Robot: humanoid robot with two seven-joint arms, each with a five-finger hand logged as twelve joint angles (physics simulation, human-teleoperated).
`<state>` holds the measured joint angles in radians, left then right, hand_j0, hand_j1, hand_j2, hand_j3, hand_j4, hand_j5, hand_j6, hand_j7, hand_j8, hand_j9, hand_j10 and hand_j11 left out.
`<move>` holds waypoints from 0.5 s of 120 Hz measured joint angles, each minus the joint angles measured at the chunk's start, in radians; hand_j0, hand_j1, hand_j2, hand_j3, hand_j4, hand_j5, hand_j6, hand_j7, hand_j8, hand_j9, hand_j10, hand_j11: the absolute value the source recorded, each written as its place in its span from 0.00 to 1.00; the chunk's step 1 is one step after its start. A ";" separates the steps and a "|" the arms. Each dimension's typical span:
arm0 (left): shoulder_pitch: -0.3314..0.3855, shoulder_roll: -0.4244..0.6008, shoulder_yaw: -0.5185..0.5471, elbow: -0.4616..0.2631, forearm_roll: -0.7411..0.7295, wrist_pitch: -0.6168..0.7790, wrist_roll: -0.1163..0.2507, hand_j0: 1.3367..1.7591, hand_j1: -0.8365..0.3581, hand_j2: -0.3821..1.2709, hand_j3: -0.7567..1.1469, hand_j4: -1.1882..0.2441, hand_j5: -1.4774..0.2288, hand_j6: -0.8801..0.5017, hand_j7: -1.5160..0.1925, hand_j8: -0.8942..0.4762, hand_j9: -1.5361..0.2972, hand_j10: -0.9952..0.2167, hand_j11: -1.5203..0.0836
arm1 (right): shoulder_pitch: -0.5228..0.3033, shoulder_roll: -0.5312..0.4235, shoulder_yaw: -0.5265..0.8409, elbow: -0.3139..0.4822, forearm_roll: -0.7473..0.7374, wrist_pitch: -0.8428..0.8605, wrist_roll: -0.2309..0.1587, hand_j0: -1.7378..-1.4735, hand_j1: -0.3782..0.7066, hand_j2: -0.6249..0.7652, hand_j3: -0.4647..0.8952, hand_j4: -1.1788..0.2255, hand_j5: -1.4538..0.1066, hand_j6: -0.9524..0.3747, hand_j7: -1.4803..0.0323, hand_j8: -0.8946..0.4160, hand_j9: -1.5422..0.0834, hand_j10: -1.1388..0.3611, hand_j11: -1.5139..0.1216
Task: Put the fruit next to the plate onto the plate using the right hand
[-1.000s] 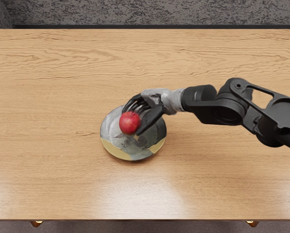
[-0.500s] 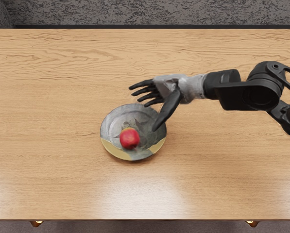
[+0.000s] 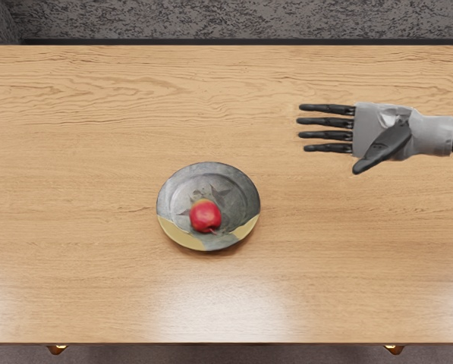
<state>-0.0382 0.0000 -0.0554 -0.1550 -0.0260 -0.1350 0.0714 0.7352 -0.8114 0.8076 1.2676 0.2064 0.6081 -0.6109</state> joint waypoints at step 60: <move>0.001 0.000 0.000 0.000 0.000 0.000 0.000 0.76 0.76 0.26 0.40 0.67 0.69 0.47 0.71 0.48 0.67 0.63 0.76 | -0.099 -0.047 0.023 -0.082 0.085 0.003 0.000 0.30 0.07 0.44 0.34 0.81 0.90 0.69 0.94 0.65 0.92 0.73 0.89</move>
<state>-0.0377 0.0000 -0.0555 -0.1550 -0.0260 -0.1348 0.0713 0.6363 -0.8583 0.8305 1.1856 0.2910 0.6114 -0.6109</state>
